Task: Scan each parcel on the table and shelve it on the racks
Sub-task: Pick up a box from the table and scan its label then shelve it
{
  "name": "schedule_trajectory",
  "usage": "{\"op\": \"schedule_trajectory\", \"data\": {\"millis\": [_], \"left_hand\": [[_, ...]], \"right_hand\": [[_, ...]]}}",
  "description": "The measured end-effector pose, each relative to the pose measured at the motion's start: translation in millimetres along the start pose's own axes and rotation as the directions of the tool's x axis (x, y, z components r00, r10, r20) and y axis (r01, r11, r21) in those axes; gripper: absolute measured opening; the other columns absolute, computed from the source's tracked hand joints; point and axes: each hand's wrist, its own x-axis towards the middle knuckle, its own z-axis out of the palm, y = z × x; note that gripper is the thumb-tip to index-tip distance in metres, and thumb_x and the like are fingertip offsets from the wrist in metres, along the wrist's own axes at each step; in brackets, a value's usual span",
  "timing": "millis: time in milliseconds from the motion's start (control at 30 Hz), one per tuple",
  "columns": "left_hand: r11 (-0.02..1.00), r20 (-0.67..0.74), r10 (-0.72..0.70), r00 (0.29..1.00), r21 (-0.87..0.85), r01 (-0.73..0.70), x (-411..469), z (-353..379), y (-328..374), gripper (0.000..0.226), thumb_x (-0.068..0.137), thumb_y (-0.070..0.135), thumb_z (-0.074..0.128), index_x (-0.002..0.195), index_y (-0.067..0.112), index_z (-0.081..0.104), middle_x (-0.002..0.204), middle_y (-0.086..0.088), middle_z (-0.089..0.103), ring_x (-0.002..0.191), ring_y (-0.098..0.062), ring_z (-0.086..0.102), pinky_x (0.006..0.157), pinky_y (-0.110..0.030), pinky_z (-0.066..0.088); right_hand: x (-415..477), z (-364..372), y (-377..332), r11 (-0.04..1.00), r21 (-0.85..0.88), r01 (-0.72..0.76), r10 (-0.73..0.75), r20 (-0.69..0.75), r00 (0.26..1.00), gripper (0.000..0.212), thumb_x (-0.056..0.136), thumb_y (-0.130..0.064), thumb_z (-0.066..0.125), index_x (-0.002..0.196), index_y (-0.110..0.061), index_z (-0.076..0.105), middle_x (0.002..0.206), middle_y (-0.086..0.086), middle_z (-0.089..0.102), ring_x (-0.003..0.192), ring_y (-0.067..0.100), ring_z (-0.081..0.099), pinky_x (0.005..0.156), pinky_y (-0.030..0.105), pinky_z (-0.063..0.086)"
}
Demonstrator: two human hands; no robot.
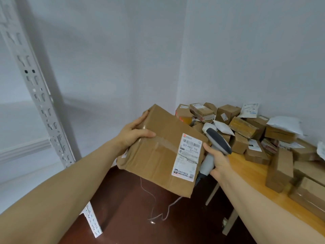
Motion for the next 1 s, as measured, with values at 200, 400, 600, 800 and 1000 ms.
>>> {"op": "schedule_trajectory", "data": {"millis": [200,400,600,800,1000], "left_hand": [[0.968,-0.163,-0.061,0.985,-0.251,0.019,-48,-75,-10,0.076,0.053,0.026,0.081,0.126,0.032,0.062,0.118,-0.005,0.068,0.099,-0.023,0.068,0.082,-0.036,0.053],[0.901,-0.346,-0.243,0.906,-0.426,0.08,-154,-157,-19,0.041,0.073,0.023,0.068,0.111,0.011,0.062,0.079,-0.008,0.073,0.063,-0.02,0.07,0.052,-0.027,0.055],[0.871,-0.569,-0.389,0.724,-0.484,0.087,-276,-240,-35,0.037,0.072,0.03,0.071,0.1,0.005,0.068,0.083,-0.014,0.072,0.066,-0.025,0.067,0.07,-0.033,0.054],[0.891,-0.76,-0.381,0.527,-0.455,-0.011,-369,-312,-36,0.037,0.084,0.042,0.064,0.108,0.014,0.065,0.087,-0.01,0.074,0.073,-0.023,0.068,0.074,-0.036,0.054],[0.892,-0.883,-0.446,0.148,-0.424,0.154,-433,-376,-31,0.054,0.085,0.051,0.065,0.119,0.01,0.057,0.097,-0.006,0.064,0.083,-0.022,0.06,0.067,-0.034,0.049]], "right_hand": [[-17,51,28,0.984,-0.082,-0.156,0.174,0.313,0.934,0.053,0.06,-0.021,0.088,0.106,-0.006,0.066,0.081,0.008,0.073,0.067,0.019,0.068,0.062,0.031,0.054],[-58,134,108,0.906,-0.241,-0.347,0.422,0.563,0.711,0.082,0.038,-0.024,0.1,0.113,-0.01,0.071,0.11,0.021,0.067,0.093,0.034,0.061,0.094,0.049,0.047],[-124,228,185,0.829,-0.377,-0.414,0.553,0.665,0.501,0.092,0.037,-0.02,0.1,0.121,-0.007,0.066,0.119,0.022,0.063,0.1,0.034,0.06,0.104,0.053,0.039],[-203,327,249,0.786,-0.476,-0.394,0.612,0.689,0.389,0.036,0.078,-0.01,0.067,0.114,-0.008,0.068,0.104,0.016,0.072,0.088,0.028,0.071,0.067,0.04,0.059],[-269,429,289,0.783,-0.528,-0.328,0.616,0.729,0.298,0.006,0.085,-0.022,0.071,0.087,-0.018,0.075,0.09,0.011,0.073,0.075,0.03,0.07,0.064,0.044,0.056]]}}
